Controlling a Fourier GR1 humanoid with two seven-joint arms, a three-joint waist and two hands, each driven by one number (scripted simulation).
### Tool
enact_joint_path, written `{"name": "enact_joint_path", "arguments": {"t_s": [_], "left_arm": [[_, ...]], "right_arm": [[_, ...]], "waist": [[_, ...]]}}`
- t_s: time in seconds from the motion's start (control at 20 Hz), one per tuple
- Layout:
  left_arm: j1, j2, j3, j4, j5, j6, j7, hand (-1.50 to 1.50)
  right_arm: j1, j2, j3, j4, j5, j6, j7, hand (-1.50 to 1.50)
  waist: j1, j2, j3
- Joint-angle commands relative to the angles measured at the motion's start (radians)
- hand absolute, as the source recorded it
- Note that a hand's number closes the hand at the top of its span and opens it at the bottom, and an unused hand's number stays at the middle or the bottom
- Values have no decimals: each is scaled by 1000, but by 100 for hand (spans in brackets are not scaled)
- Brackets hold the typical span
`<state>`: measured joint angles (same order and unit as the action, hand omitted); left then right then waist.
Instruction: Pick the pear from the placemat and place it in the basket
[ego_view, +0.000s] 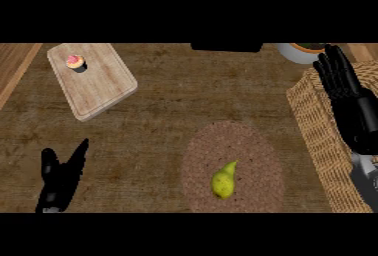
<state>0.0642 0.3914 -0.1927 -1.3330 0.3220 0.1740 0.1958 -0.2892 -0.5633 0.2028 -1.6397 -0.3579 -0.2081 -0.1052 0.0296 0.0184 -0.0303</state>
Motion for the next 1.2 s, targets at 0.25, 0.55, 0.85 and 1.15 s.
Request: {"name": "enact_joint_path", "arguments": {"t_s": [0.25, 0.55, 0.85, 1.15], "left_arm": [[228, 162, 85, -366, -9, -4, -45, 0], [304, 183, 83, -413, 9, -36, -43, 0], [334, 194, 113, -414, 16, -31, -32, 0], [361, 212, 141, -400, 15, -38, -27, 0]], "right_arm": [[25, 187, -86, 141, -208, 7, -26, 150], [-39, 155, 194, 133, 72, 62, -45, -150], [-97, 214, 237, 163, 125, -29, 57, -150], [-170, 121, 318, 233, 191, 33, 271, -150]], "waist": [[-55, -21, 43], [-31, -31, 21], [-74, -41, 16], [-95, -50, 5]]}}
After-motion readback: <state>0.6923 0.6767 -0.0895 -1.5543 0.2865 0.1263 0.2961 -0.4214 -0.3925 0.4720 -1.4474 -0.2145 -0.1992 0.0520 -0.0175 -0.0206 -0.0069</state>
